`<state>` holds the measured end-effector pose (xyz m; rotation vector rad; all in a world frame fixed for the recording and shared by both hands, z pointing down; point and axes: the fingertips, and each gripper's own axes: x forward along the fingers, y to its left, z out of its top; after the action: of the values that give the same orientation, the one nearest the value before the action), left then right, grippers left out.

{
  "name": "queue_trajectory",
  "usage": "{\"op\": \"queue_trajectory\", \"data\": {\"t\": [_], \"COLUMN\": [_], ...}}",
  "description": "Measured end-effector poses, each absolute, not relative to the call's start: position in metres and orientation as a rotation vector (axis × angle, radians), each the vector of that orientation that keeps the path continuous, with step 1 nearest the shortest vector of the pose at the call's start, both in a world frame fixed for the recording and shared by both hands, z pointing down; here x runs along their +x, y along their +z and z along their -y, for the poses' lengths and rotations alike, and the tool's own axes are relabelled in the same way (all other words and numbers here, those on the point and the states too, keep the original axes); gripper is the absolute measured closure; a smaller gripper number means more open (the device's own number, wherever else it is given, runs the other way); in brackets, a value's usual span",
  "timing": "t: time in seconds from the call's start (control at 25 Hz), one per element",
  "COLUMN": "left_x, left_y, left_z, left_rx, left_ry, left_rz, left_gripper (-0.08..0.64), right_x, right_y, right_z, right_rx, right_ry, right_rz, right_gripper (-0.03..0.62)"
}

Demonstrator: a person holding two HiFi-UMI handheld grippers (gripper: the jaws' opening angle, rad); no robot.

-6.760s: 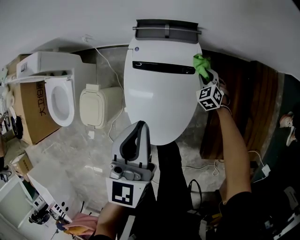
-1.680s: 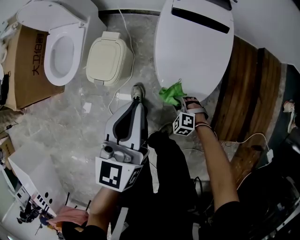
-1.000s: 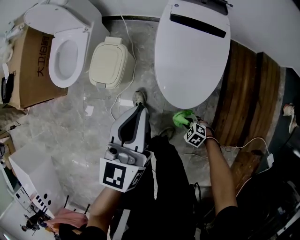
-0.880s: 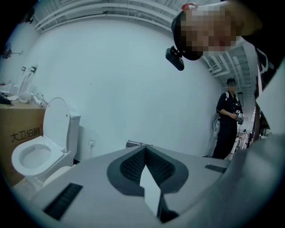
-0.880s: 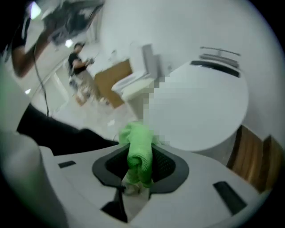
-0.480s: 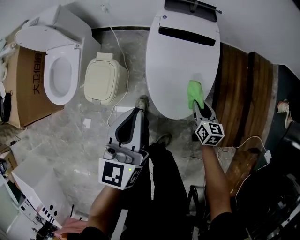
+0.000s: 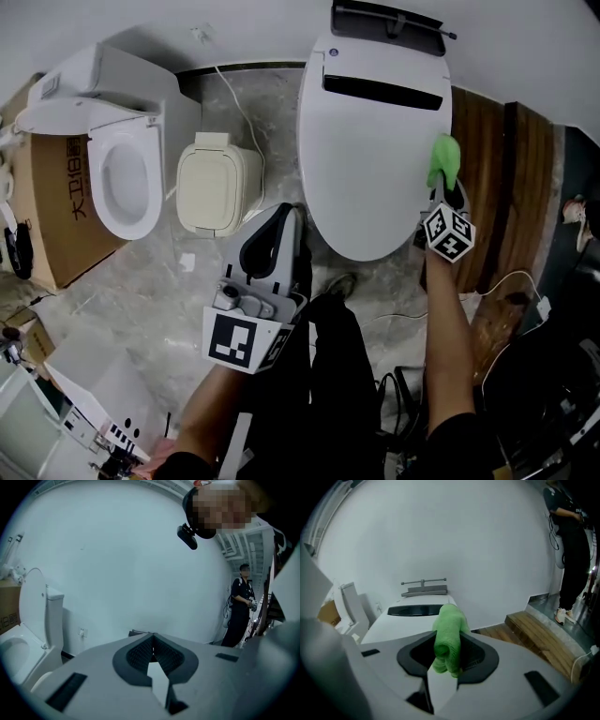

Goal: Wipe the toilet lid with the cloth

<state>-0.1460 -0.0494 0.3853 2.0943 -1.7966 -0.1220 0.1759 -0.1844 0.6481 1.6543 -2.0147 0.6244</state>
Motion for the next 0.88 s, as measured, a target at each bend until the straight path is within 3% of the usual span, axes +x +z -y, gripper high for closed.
{"op": "queue_trajectory", "data": {"t": [0.36, 0.88], "left_x": [-0.162, -0.183], "left_y": [0.405, 0.425], "left_z": [0.099, 0.112], "left_rx": [2.084, 2.045], "left_ry": [-0.118, -0.139], "left_rz": [1.750, 1.724], "left_gripper": [0.551, 0.551], "right_x": [0.199, 0.138], "right_y": [0.704, 0.720], "right_z": [0.217, 0.232], "right_rx": [1.579, 1.395], "right_ry": [0.558, 0.440], "right_rz": [1.809, 1.870], "right_gripper": [0.463, 0.463]}}
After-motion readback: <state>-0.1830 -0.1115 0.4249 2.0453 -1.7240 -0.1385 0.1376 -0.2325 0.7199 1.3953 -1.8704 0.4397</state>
